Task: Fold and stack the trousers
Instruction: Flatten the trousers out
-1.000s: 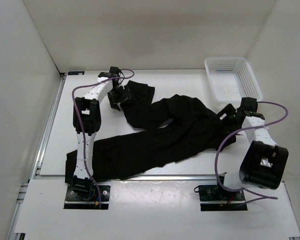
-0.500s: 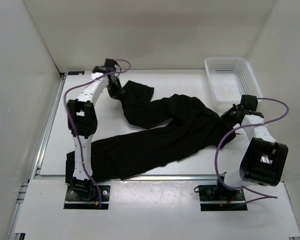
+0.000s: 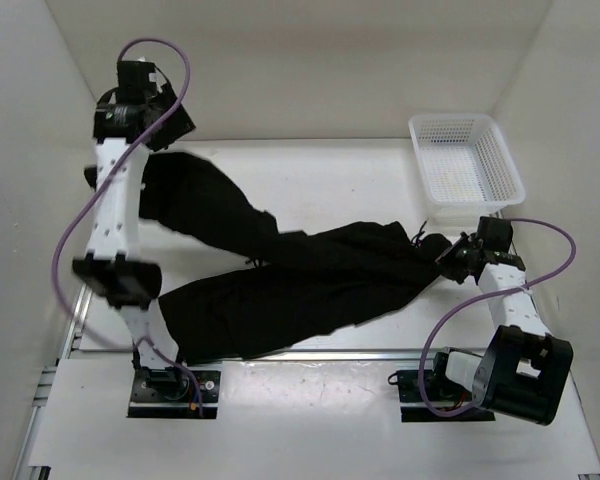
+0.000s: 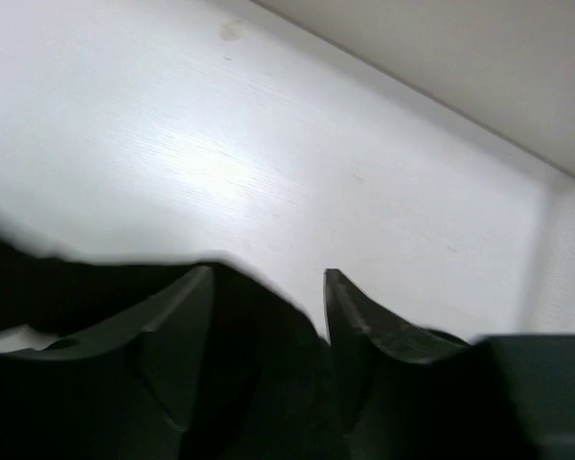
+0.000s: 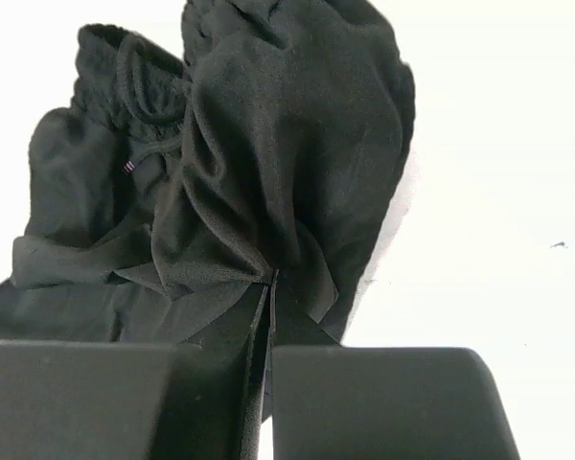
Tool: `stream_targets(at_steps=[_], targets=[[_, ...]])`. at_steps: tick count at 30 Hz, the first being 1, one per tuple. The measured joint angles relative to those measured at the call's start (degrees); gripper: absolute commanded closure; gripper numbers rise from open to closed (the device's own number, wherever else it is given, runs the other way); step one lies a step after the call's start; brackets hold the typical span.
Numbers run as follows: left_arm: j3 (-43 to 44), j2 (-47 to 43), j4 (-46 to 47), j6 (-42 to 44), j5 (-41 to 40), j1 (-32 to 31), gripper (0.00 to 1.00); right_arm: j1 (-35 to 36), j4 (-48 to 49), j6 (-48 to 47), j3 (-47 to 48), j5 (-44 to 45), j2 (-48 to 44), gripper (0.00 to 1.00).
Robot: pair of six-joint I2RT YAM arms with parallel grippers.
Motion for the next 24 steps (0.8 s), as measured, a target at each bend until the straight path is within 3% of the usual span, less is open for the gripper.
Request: stream_targets(at_steps=[2,3,4,8,9,11,12,13,18,21,24], targets=[[6.6,9.6,-1.1,-0.2,0.2,2.3,0.33,0.1,-0.7,-1.1,-0.4,-0.6,0.3,0.9],[7.6,15.3,-0.9,-0.2,0.2,3.3,0.33,0.2,-0.9,-1.9,-0.4,-1.0,0.4,0.8],[6.6,18.5,-0.8,-0.2,0.1,4.0,0.33,0.4,-1.1,-2.4,-0.4,-1.3,0.5,0.77],[-8.5,22.5,-2.8,-0.2,0.5,4.9,0.32,2.7,-3.4,-5.9,-0.4,-1.0,-1.0,0.64],[-11.3,21.7,-3.7,0.0,0.8,4.7,0.32,3.7,-4.2,-6.4,-0.4,-0.7,-1.7,0.48],[-14.6,19.1,-4.4,0.5,1.4,4.5,0.32,6.0,-6.0,-6.2,-0.4,1.2,-4.2,0.32],[-16.0,17.0,-4.1,0.7,1.6,4.3,0.32,7.0,-6.9,-6.0,-0.4,1.9,-5.8,0.16],[-17.8,14.2,-3.7,0.9,1.6,4.0,0.32,7.6,-7.6,-5.4,-0.4,2.7,-7.6,0.11],[-31.8,-3.9,0.7,1.2,1.6,1.5,0.33,11.3,-11.8,-4.3,4.3,10.6,-13.5,0.06],[-41.9,-11.6,1.1,1.2,1.3,1.5,0.36,14.5,-12.4,-4.9,14.0,14.2,-7.7,0.05],[-47.9,-13.2,1.5,1.7,0.5,2.9,0.38,18.2,-11.7,-6.1,25.4,16.0,2.4,0.03]])
